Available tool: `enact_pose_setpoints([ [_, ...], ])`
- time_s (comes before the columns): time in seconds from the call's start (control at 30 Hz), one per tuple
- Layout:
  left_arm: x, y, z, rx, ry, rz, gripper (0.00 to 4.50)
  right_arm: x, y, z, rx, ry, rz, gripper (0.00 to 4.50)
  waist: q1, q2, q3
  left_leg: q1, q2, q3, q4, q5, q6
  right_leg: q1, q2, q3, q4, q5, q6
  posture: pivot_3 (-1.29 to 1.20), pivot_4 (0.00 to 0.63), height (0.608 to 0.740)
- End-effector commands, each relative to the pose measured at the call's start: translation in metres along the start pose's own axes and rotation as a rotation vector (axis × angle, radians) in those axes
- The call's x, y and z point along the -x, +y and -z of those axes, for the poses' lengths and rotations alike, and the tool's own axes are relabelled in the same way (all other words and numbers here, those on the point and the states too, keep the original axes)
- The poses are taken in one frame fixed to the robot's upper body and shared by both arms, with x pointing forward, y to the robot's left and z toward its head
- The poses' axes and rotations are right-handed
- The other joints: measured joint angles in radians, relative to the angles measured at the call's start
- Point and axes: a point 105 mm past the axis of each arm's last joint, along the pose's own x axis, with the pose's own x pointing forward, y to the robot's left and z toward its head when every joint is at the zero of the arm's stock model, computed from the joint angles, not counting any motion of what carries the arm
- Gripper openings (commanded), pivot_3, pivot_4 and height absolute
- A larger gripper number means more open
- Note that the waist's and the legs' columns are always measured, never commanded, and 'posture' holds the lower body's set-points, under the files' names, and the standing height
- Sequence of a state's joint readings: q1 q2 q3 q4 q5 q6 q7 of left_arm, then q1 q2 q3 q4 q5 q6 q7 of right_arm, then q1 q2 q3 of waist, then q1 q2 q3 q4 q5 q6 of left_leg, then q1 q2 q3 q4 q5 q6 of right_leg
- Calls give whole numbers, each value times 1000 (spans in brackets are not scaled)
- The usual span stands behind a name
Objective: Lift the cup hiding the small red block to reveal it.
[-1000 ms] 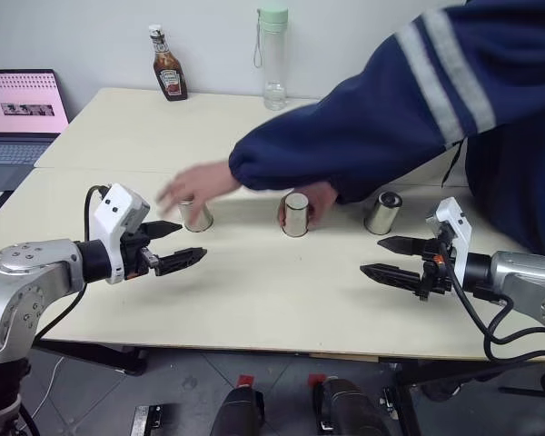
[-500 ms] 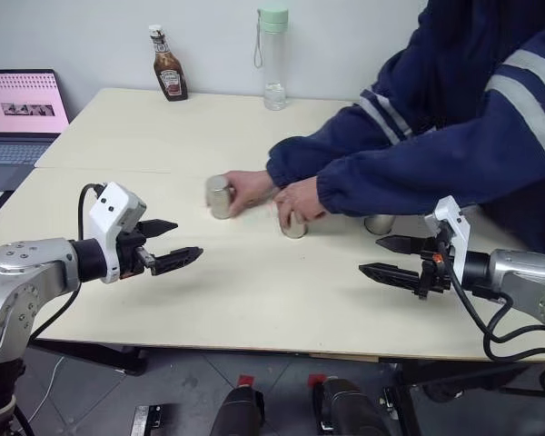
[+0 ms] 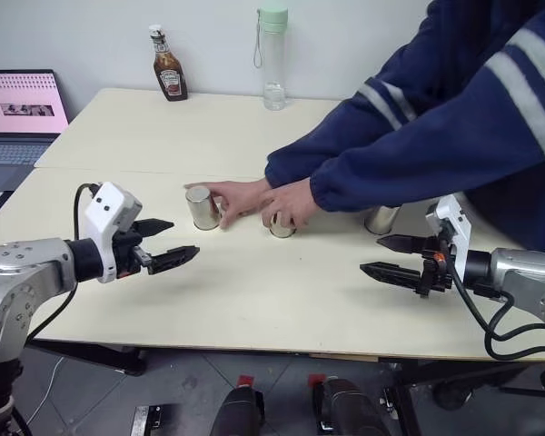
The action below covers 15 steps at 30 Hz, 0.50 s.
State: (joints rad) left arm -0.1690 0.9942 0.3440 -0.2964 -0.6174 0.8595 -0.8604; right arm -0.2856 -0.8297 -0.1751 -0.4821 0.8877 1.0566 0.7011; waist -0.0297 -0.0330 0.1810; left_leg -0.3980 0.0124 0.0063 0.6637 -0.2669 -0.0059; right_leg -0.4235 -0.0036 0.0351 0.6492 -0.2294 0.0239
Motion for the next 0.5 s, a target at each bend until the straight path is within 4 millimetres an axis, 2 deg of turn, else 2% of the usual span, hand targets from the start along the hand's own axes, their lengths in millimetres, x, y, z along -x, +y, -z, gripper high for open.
enact_pose_setpoints([
  [0.03,20,14,-7,-34,-12,-72,4500,7,8,-9,47,-15,-22,4446,0,0,0,0,0,0,0,0,0,0,0,0,0,0,0,0,150,740],
  [0.2,30,17,0,-17,1,-93,4500,6,7,-14,62,-24,-21,4446,1,0,0,0,0,0,0,0,0,0,0,0,0,0,0,0,150,740],
  [0.5,31,15,5,-16,5,-97,4500,0,7,-19,78,-31,-38,4446,1,0,0,1,0,0,0,0,0,0,-1,0,0,0,0,0,150,740],
])
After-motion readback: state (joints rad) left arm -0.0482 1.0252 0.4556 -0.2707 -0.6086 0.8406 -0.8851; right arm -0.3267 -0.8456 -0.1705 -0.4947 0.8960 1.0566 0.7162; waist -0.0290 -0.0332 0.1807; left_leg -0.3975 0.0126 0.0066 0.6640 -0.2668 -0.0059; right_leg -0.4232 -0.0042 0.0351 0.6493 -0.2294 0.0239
